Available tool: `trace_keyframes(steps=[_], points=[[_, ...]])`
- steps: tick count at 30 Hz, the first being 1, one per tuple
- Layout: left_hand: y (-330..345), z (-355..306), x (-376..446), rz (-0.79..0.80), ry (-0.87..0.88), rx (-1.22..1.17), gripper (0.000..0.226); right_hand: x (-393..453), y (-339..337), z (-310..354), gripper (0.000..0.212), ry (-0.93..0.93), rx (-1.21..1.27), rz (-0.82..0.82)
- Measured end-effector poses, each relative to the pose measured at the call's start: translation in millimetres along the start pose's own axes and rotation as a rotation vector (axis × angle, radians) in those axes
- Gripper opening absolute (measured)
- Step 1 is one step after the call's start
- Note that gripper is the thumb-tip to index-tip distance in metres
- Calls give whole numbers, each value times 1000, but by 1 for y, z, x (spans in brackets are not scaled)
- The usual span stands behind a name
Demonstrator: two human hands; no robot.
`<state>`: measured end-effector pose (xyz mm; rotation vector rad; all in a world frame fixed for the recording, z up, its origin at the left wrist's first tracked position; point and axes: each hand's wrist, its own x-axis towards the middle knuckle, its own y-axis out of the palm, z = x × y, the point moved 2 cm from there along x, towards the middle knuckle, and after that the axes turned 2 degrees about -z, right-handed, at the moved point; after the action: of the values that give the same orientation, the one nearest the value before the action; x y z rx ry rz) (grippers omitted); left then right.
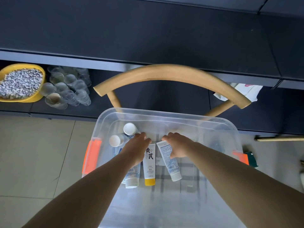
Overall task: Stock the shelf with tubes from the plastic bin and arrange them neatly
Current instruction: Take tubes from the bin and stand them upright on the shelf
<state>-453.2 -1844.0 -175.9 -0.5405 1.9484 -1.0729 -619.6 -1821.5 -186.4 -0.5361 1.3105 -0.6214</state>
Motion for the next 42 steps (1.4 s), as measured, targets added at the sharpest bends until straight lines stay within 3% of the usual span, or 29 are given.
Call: trace_keyframes(steps=[7, 14, 22, 30, 34, 38, 42], points=[[9, 8, -3, 73, -4, 114, 50, 11, 16, 7, 79, -19, -138, 21], [15, 19, -2, 131, -73, 106, 50, 20, 26, 12, 86, 11, -179, -67], [5, 18, 0, 234, 5, 220, 51, 8, 32, 11, 37, 92, -51, 63], [-23, 17, -17, 333, -50, 195, 34, -18, 15, -10, 32, 203, 86, 108], [-40, 7, -19, 339, 25, 381, 19, -42, 9, -14, 28, 222, 119, 74], [-58, 9, -29, 341, 107, 446, 36, -68, 1, -17, 20, 230, 131, 0], [-73, 6, -54, 357, 163, 474, 34, -95, -11, -15, 19, 251, 151, -119]])
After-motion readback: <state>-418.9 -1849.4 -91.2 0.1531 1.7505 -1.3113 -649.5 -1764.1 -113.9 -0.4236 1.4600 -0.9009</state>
